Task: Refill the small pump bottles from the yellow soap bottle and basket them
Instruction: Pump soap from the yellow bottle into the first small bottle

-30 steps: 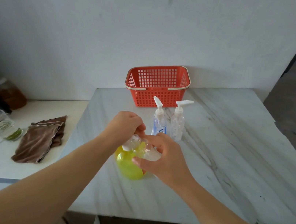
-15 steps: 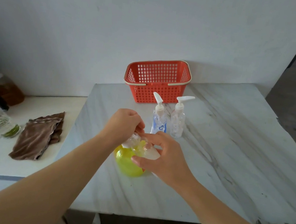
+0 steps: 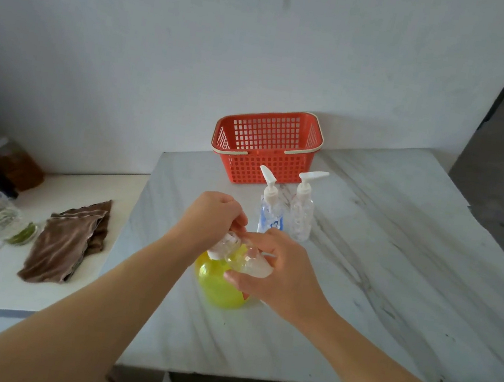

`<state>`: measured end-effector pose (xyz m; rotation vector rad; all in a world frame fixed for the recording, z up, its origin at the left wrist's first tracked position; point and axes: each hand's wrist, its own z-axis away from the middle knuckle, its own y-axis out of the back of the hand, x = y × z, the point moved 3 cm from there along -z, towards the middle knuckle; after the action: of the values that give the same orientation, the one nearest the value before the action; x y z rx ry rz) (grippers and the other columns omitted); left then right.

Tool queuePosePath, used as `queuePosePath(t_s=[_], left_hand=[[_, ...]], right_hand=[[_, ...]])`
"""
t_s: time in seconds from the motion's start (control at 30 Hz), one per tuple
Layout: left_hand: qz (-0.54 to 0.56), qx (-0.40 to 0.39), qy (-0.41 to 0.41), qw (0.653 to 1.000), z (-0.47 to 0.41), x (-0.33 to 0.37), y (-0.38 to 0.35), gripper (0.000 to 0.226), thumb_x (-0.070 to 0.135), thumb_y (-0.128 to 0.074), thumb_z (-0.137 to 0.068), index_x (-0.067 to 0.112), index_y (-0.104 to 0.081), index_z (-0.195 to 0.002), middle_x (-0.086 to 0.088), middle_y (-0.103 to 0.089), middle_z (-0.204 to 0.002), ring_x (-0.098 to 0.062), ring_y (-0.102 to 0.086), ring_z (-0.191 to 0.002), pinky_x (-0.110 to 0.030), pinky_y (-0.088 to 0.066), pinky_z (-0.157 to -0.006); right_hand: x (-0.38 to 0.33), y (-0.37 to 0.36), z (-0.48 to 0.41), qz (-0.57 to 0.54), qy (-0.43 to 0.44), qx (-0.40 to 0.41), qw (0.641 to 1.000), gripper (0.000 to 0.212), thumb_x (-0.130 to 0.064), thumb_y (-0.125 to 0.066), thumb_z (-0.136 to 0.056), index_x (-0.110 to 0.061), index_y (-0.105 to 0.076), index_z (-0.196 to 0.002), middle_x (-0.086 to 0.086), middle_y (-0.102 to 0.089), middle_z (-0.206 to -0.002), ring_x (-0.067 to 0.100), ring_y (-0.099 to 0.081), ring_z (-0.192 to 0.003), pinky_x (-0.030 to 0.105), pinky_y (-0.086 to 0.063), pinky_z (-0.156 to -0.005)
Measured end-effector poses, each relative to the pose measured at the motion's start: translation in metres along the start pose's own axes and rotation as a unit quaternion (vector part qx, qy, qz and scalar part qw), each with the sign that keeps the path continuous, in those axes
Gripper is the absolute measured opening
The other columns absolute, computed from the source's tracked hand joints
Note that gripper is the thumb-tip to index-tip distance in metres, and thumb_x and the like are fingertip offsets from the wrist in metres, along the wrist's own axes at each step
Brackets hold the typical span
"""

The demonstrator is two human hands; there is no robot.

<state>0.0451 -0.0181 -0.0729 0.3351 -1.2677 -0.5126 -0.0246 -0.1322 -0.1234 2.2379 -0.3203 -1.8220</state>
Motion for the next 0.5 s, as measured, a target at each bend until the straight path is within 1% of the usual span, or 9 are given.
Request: queuePosePath(t_s=[0.1, 0.17, 0.23, 0.3, 0.37, 0.43, 0.5], left_hand=[[-0.014, 0.002, -0.002, 1.0, 0.0004, -0.0012, -0.0019, 0.025, 0.003, -0.046, -0.081, 0.005, -0.065, -0.066, -0.008, -0.069, -0.065, -0.021, -0.061, -0.063, -0.03, -0.05, -0.073], [-0.011, 0.004, -0.003, 1.0, 0.0004, -0.002, -0.003, 0.024, 0.003, -0.045, -0.082, 0.004, -0.064, -0.067, -0.012, -0.069, -0.069, -0.023, -0.061, -0.064, -0.032, -0.051, -0.074], [-0.01, 0.004, -0.002, 1.0, 0.0001, -0.0022, -0.0033, 0.025, 0.002, -0.044, -0.082, 0.004, -0.063, -0.066, -0.012, -0.068, -0.069, -0.023, -0.06, -0.064, -0.031, -0.05, -0.072], [-0.009, 0.005, 0.0, 1.0, 0.0, -0.0023, -0.003, 0.026, 0.002, -0.044, -0.082, 0.005, -0.064, -0.066, -0.011, -0.068, -0.068, -0.023, -0.06, -0.065, -0.031, -0.051, -0.073], [0.001, 0.007, 0.006, 1.0, 0.0008, -0.0013, -0.002, 0.025, 0.002, -0.046, -0.081, 0.005, -0.065, -0.066, -0.01, -0.068, -0.067, -0.023, -0.061, -0.066, -0.032, -0.051, -0.075], [0.013, 0.004, 0.005, 1.0, 0.0019, 0.0015, -0.0012, 0.021, 0.002, -0.049, -0.081, 0.004, -0.065, -0.067, -0.01, -0.069, -0.069, -0.023, -0.061, -0.067, -0.033, -0.051, -0.075], [0.019, 0.0, -0.001, 1.0, 0.0023, 0.0045, -0.0016, 0.019, 0.003, -0.05, -0.082, 0.003, -0.065, -0.07, -0.012, -0.07, -0.071, -0.023, -0.062, -0.068, -0.034, -0.052, -0.077]], right_hand=[[0.0035, -0.0001, 0.0007, -0.002, -0.004, 0.001, 1.0, 0.041, -0.055, -0.07, -0.055, -0.062, -0.058, -0.093, -0.007, -0.061, -0.09, 0.008, -0.062, -0.09, 0.035, -0.053, -0.084], [0.0051, -0.0004, 0.0016, -0.002, -0.01, -0.002, 1.0, 0.045, -0.055, -0.07, -0.054, -0.055, -0.062, -0.098, -0.008, -0.06, -0.088, 0.008, -0.061, -0.089, 0.035, -0.053, -0.084], [0.0056, 0.0002, 0.0019, 0.004, -0.018, -0.004, 1.0, 0.052, -0.055, -0.07, -0.054, -0.045, -0.066, -0.105, -0.008, -0.059, -0.086, 0.007, -0.061, -0.088, 0.035, -0.053, -0.084], [0.0043, 0.001, 0.0018, 0.007, -0.018, -0.004, 1.0, 0.055, -0.055, -0.069, -0.054, -0.042, -0.067, -0.107, -0.007, -0.059, -0.086, 0.008, -0.061, -0.088, 0.035, -0.053, -0.084], [0.0021, 0.0017, 0.0013, 0.003, -0.015, -0.004, 1.0, 0.052, -0.055, -0.069, -0.053, -0.046, -0.066, -0.104, -0.006, -0.06, -0.088, 0.008, -0.061, -0.088, 0.035, -0.053, -0.084], [-0.0012, 0.0026, 0.0007, -0.001, -0.007, 0.0, 1.0, 0.043, -0.055, -0.07, -0.053, -0.056, -0.062, -0.095, -0.005, -0.06, -0.088, 0.008, -0.061, -0.088, 0.034, -0.053, -0.083], [-0.003, 0.004, 0.0004, 0.003, 0.0, 0.005, 1.0, 0.04, -0.053, -0.073, -0.053, -0.062, -0.058, -0.09, -0.005, -0.061, -0.088, 0.007, -0.061, -0.088, 0.033, -0.053, -0.083]])
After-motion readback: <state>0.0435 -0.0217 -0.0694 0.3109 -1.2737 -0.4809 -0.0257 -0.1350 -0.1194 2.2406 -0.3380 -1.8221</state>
